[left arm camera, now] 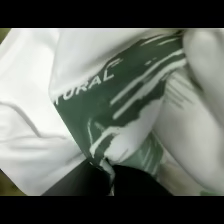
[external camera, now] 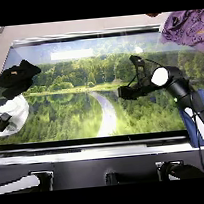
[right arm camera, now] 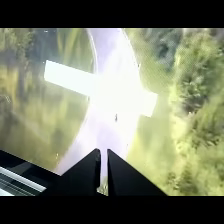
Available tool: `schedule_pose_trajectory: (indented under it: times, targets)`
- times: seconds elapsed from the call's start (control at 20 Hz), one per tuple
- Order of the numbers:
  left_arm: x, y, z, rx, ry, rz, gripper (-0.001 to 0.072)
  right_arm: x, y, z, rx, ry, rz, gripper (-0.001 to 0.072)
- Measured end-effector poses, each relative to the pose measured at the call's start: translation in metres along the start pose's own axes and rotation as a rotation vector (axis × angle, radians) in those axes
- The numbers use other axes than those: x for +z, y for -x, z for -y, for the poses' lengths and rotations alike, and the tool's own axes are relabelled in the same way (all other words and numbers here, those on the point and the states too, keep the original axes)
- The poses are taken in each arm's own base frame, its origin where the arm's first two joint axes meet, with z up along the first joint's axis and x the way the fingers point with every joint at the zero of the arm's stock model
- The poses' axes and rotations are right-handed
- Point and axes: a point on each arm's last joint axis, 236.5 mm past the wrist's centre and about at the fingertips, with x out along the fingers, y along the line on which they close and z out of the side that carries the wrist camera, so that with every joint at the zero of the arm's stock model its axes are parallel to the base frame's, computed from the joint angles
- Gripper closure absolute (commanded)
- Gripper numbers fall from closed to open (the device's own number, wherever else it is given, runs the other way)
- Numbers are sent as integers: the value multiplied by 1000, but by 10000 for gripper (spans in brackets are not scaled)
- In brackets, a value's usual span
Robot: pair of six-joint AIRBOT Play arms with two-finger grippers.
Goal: Fold the clothes and pants, and hang the long-sleeved shirts on hangers.
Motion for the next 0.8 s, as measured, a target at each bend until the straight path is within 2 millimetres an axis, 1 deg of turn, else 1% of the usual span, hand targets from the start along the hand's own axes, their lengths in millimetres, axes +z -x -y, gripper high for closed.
schedule_pose_trajectory:
  times: [0.1,0.15,0.2,0.3,0.35,0.45,0.5,0.6,0.65,0.7,0.75,0.8]
  targets:
    - [-1,3,4,-8,-7,-21,692,1,0,0,0,0,4,617]
    - [-2,9,9,-19,-18,-31,692,2,0,0,0,-1,6,617]
    - [-1,20,19,-41,-32,-31,692,2,0,1,-3,0,7,617]
    - [0,51,47,-106,-66,-15,692,2,1,2,-8,-1,9,616]
    - [-2,71,66,-152,-86,-1,692,2,3,3,-12,3,12,616]
    - [-14,121,113,-282,-133,30,692,4,9,5,-29,18,28,616]
    - [-24,150,141,-368,-159,47,693,5,15,7,-43,29,41,616]
    - [-59,206,192,-542,-223,44,692,6,30,13,-88,58,68,616]
    - [-81,235,216,-635,-260,32,692,6,39,19,-122,72,84,616]
    - [-105,259,236,-717,-298,7,692,6,51,26,-163,81,102,616]
    - [-133,283,254,-796,-341,-29,692,5,62,33,-206,93,116,616]
    - [-158,302,268,-860,-378,-61,692,3,74,41,-252,102,128,616]
